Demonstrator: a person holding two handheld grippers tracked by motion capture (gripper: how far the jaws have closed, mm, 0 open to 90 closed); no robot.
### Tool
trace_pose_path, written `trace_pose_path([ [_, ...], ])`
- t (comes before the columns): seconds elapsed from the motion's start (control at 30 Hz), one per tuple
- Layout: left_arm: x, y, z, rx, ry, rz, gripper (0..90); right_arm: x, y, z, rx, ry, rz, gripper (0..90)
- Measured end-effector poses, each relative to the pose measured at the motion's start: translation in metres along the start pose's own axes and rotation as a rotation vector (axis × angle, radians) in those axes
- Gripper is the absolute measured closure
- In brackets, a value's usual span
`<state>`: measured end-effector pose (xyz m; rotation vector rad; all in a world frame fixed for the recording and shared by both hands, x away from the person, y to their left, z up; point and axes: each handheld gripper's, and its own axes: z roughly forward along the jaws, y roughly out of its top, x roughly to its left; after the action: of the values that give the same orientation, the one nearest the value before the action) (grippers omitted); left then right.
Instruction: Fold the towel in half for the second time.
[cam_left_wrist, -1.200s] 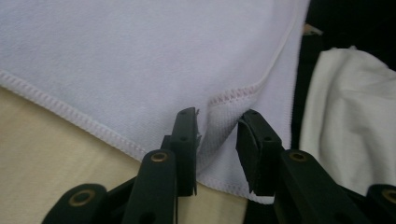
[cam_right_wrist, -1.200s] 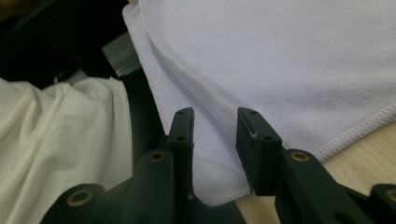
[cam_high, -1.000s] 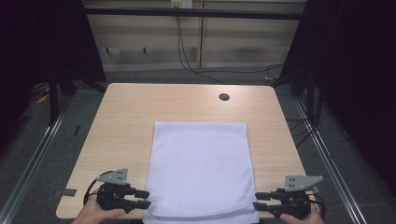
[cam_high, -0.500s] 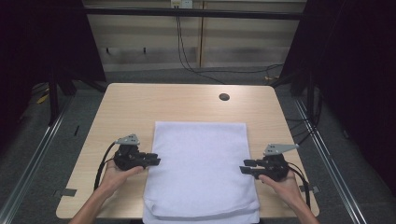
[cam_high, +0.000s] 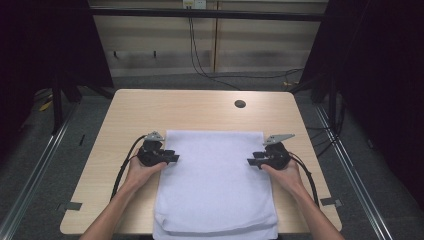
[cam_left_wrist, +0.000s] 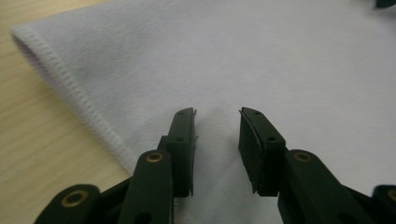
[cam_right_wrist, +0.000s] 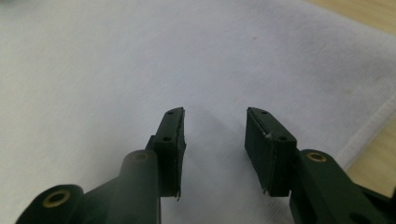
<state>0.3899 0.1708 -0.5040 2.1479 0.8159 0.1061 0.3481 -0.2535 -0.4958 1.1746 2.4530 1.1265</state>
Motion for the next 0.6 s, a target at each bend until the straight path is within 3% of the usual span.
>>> trace_pose_path([
  [0.03, 0.002, 0.000, -0.001, 0.006, -0.014, 0.000, 69.7, -0.002, 0.002, 0.002, -0.011, -0.012, 0.015, 59.3],
  [0.13, 0.006, -0.002, -0.003, 0.010, -0.029, -0.028, 78.7, -0.004, 0.004, 0.014, 0.012, -0.030, -0.026, 65.5],
  [0.23, 0.009, -0.006, -0.007, 0.014, -0.044, -0.067, 85.2, -0.003, 0.003, 0.011, 0.021, -0.014, -0.005, 70.8],
  [0.33, -0.001, -0.011, -0.012, 0.025, -0.034, -0.043, 86.4, 0.003, 0.001, 0.008, 0.045, 0.001, -0.017, 73.8],
  [0.47, -0.013, -0.020, -0.021, 0.052, -0.067, 0.001, 86.5, 0.016, -0.004, 0.001, 0.074, 0.005, -0.039, 73.8],
  [0.6, -0.021, -0.025, -0.026, 0.064, -0.079, 0.010, 86.5, 0.022, -0.014, -0.006, 0.062, 0.039, -0.041, 73.8],
])
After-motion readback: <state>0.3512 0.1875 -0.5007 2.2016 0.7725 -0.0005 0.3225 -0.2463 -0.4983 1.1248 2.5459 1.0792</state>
